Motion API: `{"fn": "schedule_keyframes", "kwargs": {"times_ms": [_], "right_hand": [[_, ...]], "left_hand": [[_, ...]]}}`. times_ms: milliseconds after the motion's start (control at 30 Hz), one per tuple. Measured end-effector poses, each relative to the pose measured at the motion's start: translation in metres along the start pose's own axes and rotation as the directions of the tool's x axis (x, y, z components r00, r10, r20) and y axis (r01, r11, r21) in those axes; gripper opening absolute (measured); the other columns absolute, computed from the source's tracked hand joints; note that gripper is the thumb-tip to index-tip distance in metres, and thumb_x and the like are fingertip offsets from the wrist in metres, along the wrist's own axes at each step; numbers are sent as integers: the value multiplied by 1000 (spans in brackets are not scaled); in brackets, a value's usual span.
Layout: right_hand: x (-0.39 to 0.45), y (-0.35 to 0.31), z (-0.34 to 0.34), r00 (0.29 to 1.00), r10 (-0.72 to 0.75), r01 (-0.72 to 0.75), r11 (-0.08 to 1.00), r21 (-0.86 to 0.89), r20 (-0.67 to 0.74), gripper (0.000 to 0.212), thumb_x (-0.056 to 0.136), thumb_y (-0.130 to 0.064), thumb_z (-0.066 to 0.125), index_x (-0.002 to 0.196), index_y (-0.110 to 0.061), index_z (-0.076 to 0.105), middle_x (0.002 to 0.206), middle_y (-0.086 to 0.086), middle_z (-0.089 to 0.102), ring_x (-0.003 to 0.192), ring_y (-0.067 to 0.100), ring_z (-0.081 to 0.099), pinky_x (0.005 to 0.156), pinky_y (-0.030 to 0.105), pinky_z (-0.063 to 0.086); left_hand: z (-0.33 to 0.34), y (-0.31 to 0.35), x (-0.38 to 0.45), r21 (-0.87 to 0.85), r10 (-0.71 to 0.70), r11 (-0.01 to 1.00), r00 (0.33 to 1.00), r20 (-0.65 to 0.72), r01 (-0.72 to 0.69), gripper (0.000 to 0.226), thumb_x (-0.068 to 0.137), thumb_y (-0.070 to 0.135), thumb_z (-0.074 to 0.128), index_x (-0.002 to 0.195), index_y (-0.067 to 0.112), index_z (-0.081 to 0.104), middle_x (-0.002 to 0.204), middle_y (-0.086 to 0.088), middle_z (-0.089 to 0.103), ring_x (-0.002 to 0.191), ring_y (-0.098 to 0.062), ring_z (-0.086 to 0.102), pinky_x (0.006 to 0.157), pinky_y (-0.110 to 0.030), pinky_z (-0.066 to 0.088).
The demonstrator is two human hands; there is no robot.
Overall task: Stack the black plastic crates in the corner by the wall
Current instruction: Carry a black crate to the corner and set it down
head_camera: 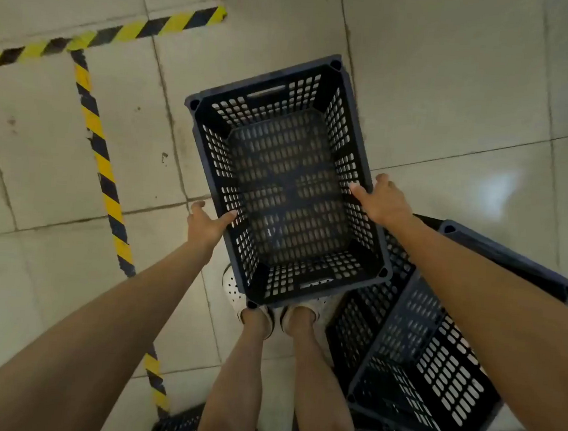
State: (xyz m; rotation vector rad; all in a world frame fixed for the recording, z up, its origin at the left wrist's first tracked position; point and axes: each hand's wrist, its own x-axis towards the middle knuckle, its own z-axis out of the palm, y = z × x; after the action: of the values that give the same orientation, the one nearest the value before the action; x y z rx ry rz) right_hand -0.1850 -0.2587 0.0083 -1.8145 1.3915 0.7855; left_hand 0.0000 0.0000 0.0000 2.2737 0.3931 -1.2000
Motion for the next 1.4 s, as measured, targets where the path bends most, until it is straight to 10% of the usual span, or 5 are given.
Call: {"fn": "schedule_keyframes", "kwargs": {"times_ms": [433,733,1033,1200,1400], "right_hand": [[40,-10,14,980,154,-174,969,176,124,94,86,-67,48,147,1,26,148,22,39,132,37,43,108,46,38],[4,-54,-13,958,105,-140,984,113,268,149,34,-104,35,147,-6,36,147,18,44,131,36,46,109,51,38],[-91,-143,-38,920,90,-153,978,141,381,74,93,-56,48,139,1,44,137,18,54,118,33,56,97,39,48],[-193,-208,-66,882,57,-145,977,154,467,40,100,-22,47,127,6,49,97,12,62,79,20,59,56,26,49],[-302,-280,-94,895,-35,11,998,55,446,19,98,-12,46,104,2,57,87,9,59,72,15,56,48,22,47]], "left_hand": [[0,1,30,-133,-107,981,967,233,141,51,93,40,62,128,5,51,121,-8,60,108,-24,54,98,-40,40],[-69,24,7,-96,-107,987,974,199,128,63,90,62,51,121,7,54,116,-6,61,108,-26,56,89,-39,43],[-192,36,-55,82,-73,994,994,80,66,60,91,60,51,113,6,65,114,-12,67,106,-33,62,82,-38,49],[-286,27,-111,172,-12,985,1000,28,7,59,92,58,50,107,3,65,104,-14,69,98,-34,65,82,-40,54],[-392,30,-173,361,93,930,994,-64,-64,55,96,51,49,93,-1,66,91,-15,68,92,-32,66,82,-35,50]]}}
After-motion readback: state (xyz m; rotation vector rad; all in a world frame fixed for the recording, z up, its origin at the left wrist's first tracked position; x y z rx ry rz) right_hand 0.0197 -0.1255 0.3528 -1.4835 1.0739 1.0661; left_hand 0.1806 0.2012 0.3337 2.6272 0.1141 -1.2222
